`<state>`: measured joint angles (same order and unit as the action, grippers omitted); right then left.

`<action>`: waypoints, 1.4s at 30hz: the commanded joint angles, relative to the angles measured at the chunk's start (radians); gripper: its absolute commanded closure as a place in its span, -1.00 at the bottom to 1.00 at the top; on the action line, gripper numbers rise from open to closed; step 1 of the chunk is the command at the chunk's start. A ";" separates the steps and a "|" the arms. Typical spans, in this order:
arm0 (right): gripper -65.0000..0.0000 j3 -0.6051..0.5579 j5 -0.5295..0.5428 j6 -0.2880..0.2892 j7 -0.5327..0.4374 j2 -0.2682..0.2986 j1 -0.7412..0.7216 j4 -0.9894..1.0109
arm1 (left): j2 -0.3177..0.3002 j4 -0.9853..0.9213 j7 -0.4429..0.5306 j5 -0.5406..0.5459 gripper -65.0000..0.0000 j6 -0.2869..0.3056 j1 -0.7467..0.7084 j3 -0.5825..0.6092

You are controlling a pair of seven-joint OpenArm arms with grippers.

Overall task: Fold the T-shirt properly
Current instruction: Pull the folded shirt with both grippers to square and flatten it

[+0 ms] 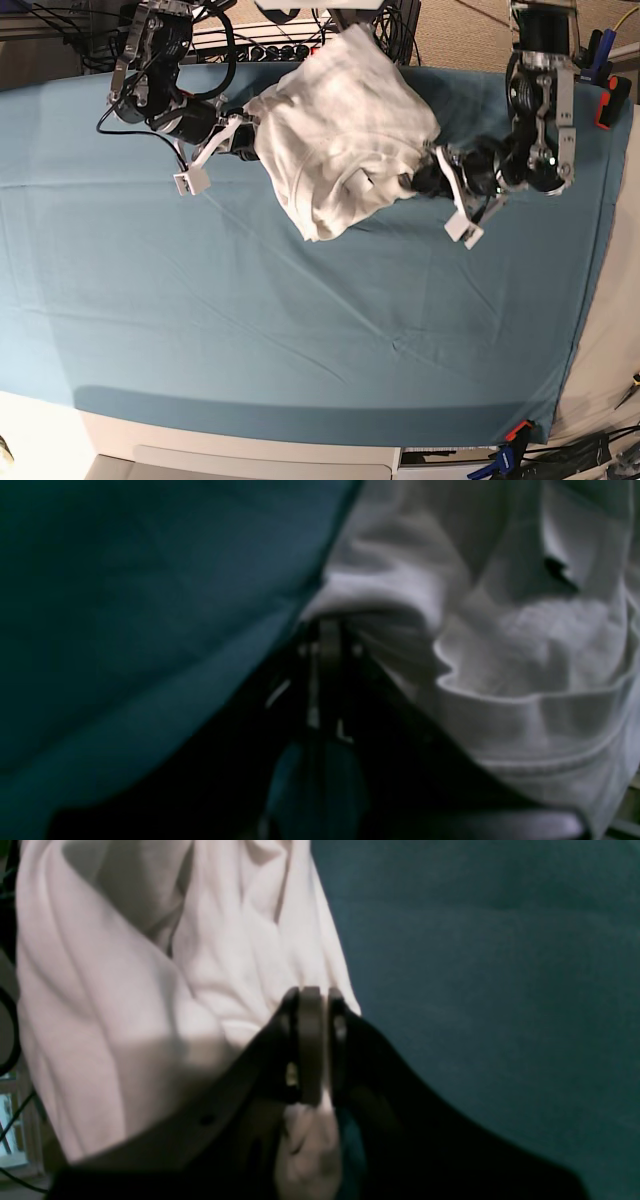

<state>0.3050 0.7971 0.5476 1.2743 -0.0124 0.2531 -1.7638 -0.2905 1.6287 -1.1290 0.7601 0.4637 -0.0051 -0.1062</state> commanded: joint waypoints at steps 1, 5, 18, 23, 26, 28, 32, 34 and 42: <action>1.00 -0.001 0.014 0.007 -0.017 -0.011 -0.004 -0.018 | -0.009 -0.002 0.022 0.009 1.00 -0.003 0.037 -0.007; 1.00 -0.001 0.014 0.007 -0.030 -0.064 -0.004 -0.018 | -0.009 -0.086 0.022 0.009 1.00 -0.003 0.118 0.016; 1.00 -0.004 0.014 0.006 -0.044 -0.129 0.025 -0.018 | -0.003 -0.259 0.027 -0.027 1.00 -0.004 0.362 0.202; 1.00 -0.004 0.014 0.006 -0.045 -0.129 0.082 -0.018 | -0.003 -0.274 0.031 -0.036 1.00 -0.019 0.399 0.202; 1.00 -0.004 0.014 0.006 -0.049 -0.129 0.108 -0.018 | -0.003 -0.274 0.030 -0.035 1.00 -0.019 0.398 0.202; 1.00 -0.004 0.014 0.006 -0.052 -0.129 0.117 -0.018 | -0.003 -0.274 0.032 -0.036 1.00 -0.019 0.399 0.202; 1.00 -0.004 0.019 0.006 -0.047 -0.129 0.119 -0.018 | -0.004 -0.274 0.038 -0.035 1.00 -0.020 0.405 0.202; 1.00 -0.004 0.025 0.006 -0.045 -0.129 0.125 -0.018 | -0.003 -0.274 0.038 -0.036 1.00 -0.020 0.407 0.202; 1.00 -0.005 0.069 0.006 -0.041 -0.129 0.195 -0.018 | -0.006 -0.274 0.037 -0.036 1.00 -0.020 0.408 0.202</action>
<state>0.3027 0.8635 0.5632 1.1950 -0.1360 0.4301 -1.7802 -0.2890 1.3411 -1.1061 0.7105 0.4412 0.3729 0.1009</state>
